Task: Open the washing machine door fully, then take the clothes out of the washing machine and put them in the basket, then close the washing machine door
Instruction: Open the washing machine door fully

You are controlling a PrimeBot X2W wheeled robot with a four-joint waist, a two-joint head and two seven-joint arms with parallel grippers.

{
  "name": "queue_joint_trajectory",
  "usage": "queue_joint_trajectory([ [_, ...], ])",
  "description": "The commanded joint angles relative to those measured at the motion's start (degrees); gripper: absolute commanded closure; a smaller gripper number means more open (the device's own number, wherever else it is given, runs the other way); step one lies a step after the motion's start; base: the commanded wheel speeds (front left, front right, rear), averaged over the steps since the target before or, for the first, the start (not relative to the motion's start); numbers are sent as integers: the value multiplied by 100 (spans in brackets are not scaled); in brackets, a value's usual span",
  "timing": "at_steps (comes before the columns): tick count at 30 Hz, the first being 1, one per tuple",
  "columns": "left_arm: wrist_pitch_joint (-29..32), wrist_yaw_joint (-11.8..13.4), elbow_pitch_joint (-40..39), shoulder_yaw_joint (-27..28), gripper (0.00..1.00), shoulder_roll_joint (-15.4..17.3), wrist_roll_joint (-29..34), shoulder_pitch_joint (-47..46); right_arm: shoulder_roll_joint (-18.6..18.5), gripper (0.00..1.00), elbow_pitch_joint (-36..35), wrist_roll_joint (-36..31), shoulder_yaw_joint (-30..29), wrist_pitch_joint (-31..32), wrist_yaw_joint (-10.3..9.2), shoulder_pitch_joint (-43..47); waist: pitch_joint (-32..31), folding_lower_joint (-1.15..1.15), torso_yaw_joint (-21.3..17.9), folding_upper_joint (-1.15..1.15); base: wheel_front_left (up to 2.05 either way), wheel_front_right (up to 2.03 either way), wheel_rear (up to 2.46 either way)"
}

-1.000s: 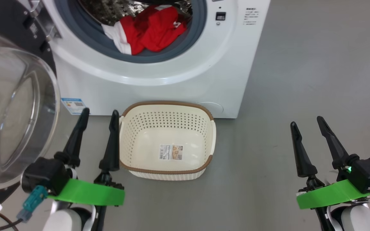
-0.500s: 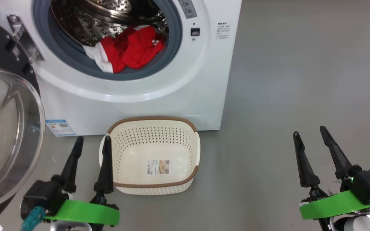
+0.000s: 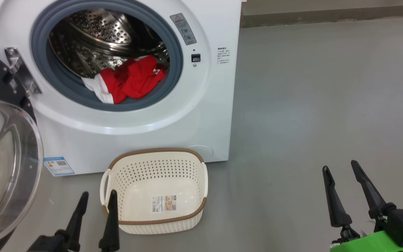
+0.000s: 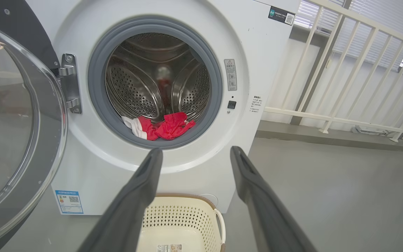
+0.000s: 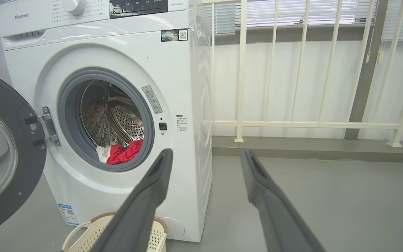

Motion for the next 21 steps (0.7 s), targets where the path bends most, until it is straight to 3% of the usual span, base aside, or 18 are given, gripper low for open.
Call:
queue_joint_trajectory([
  [1, -45, 29, -182, 221, 0, 48, -29, -69, -51, 0, -179, -75, 162, -51, 36, -58, -67, 0, -68, 0, 0, 0, 0],
  [21, -91, 0, -384, 119, 0, 136, -93, 290, -51, 0, -398, 10, 23, -52, 36, 335, -98, 0, -11, 0, 0, 0, 0],
])
